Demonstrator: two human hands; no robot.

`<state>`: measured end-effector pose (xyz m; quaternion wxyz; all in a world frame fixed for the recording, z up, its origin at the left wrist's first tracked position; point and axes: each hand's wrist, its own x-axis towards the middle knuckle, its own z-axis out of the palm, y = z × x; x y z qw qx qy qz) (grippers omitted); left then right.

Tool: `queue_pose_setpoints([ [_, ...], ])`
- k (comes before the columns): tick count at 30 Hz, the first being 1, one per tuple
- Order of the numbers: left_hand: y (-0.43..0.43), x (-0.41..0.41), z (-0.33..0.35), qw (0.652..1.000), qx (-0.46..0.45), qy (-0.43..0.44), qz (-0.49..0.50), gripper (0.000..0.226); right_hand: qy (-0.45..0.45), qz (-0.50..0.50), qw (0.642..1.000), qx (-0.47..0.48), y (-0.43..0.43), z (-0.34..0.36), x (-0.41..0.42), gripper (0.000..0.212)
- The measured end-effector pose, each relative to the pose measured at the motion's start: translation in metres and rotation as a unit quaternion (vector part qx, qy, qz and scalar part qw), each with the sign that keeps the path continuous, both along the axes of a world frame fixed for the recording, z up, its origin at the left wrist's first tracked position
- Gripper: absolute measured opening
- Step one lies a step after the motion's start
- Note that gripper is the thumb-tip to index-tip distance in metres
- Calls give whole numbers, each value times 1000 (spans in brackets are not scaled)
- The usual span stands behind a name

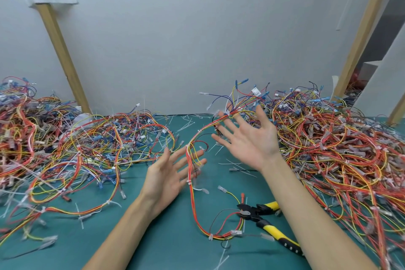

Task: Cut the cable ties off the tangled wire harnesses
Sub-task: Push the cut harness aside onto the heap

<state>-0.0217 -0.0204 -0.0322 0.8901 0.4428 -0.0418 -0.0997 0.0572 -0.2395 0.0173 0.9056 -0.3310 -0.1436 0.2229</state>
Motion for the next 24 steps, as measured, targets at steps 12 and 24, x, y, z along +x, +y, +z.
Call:
queue_pose_setpoints([
  [12, 5, -2, -3, 965, 38, 104, -236, 73, 25, -112, 991, 73, -14, 1, 3, 47],
  [24, 16, -1, 10, 996, -51, 4, -77, 54, 107, -199, 968, 111, -26, 4, 0, 73],
])
